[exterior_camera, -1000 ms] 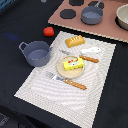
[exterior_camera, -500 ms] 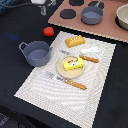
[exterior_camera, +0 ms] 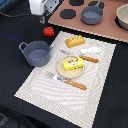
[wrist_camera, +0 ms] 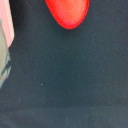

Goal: Interact with the objects in diverse but meaningful ways.

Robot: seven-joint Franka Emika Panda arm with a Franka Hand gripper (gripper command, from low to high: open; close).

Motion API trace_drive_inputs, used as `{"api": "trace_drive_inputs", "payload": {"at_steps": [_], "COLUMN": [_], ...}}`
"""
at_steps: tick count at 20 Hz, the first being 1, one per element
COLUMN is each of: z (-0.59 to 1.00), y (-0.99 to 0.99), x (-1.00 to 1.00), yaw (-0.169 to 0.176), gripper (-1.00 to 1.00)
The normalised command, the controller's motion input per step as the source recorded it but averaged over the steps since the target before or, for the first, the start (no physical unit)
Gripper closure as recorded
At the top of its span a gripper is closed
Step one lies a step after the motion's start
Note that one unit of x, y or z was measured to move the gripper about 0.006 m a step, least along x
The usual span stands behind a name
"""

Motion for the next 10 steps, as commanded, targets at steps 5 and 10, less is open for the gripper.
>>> {"api": "trace_drive_inputs", "payload": {"at_steps": [5, 10], "z": [-0.41, -0.16], "y": [0.00, 0.00], "x": [-0.05, 0.13], "yaw": [0.068, 0.062], "gripper": [-1.00, -1.00]}}
